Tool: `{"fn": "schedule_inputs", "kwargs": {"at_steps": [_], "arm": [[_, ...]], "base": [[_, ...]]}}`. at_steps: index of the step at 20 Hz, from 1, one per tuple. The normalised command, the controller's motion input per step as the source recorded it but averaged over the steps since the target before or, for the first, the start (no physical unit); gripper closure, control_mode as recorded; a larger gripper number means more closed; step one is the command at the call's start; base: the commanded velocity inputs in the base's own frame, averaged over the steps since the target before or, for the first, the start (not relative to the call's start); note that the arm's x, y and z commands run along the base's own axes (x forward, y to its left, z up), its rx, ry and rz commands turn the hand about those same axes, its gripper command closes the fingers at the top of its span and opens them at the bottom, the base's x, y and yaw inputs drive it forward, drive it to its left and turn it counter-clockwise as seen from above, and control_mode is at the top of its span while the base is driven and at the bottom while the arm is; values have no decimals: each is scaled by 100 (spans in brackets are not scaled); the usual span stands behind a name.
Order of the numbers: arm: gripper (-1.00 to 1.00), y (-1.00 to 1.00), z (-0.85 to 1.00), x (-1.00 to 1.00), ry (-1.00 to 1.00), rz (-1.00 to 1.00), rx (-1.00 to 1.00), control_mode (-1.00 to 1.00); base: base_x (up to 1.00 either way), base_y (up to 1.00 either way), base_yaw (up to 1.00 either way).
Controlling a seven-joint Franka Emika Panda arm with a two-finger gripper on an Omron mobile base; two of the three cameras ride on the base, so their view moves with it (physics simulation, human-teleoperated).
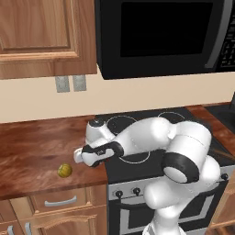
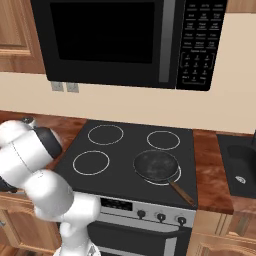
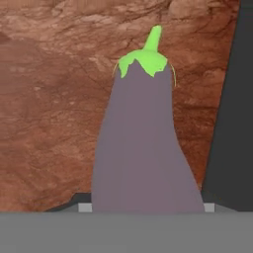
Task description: Put the squash and eggplant in the pan. Then turn on the front right burner and set the heat to medium.
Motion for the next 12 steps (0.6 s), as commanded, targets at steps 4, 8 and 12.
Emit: {"fn": "schedule_inputs", "kwargs": {"at_steps": [4,8,12], "arm": [[100,-17,75,-38,-11,-1,0,-100],[100,-26,88,-41,-15,-3,0,-100],[100,-33,88,-37,-12,-5,0,-100]], "base": [[0,0,0],[0,0,0],[0,0,0]]}}
